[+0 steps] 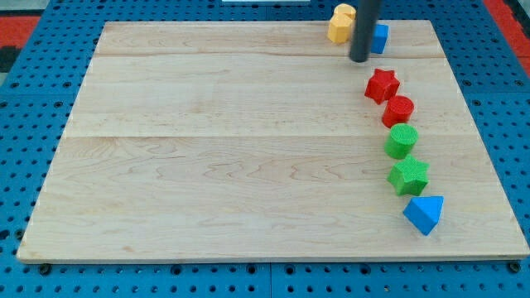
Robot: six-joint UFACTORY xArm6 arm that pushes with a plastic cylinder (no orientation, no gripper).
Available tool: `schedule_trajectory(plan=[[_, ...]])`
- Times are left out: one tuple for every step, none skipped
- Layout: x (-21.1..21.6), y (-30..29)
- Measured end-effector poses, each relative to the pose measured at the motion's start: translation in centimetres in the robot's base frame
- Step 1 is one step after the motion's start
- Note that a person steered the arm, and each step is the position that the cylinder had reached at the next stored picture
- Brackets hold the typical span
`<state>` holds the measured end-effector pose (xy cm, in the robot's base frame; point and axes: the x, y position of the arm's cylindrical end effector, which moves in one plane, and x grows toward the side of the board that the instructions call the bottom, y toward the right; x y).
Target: Move the blue cube below the yellow hexagon
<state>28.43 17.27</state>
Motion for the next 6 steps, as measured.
schedule_trajectory(plan=[[-1.9, 4.9], [-6.8, 6.8], [-5.4, 1.5], [-0.8, -1.6], [0.0, -3.2], [-3.2, -0.3]])
